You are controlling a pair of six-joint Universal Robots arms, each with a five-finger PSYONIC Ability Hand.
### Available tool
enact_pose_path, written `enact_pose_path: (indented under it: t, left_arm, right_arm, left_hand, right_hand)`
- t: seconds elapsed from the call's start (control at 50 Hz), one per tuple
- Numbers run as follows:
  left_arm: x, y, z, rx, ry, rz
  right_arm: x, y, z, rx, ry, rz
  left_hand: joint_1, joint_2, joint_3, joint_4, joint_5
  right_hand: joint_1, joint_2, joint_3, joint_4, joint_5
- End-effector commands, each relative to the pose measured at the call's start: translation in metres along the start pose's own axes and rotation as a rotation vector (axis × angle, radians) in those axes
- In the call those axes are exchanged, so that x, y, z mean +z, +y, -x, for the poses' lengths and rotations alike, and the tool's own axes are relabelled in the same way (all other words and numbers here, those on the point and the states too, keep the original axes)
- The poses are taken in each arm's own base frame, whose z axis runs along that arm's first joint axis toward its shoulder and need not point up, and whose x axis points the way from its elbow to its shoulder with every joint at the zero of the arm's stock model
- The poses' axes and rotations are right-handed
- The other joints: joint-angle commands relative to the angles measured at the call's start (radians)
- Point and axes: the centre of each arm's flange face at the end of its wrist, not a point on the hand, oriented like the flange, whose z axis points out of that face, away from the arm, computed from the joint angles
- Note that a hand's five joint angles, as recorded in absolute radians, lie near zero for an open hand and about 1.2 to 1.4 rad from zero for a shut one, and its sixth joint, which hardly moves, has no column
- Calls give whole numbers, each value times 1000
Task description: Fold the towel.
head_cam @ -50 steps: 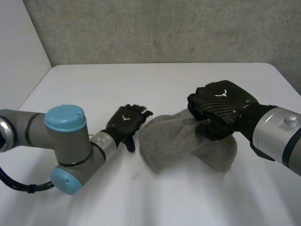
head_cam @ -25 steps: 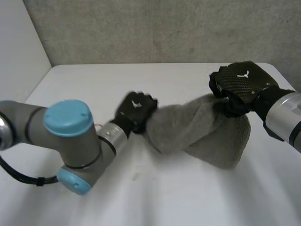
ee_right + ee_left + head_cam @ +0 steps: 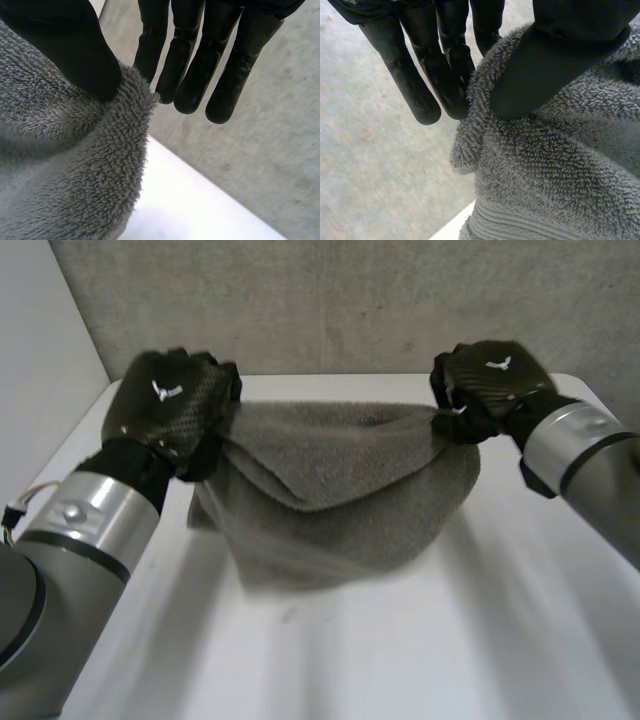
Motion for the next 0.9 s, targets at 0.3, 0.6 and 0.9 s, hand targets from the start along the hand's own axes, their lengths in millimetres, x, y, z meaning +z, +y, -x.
enact_pose_path:
  t: [0.3, 0.6, 0.9]
  left_arm:
    - [51, 92, -30, -8, 74, 242]
    - [61, 89, -27, -53, 49, 229]
    - [57, 78, 61, -54, -176, 214]
  right_arm:
    - [95, 83, -1, -13, 103, 84]
    - [82, 52, -11, -123, 190, -3]
    - [-4, 35, 62, -165, 1, 110]
  left_hand:
    - [256, 184, 181, 180, 209]
    - [-891, -964, -967, -968, -938]
    - [-886, -958, -961, -962, -933]
  right_hand:
    - [371, 225, 209, 200, 278]
    - [-851, -997, -1013, -1022, -944]
    - [-800, -945, -962, -971, -892]
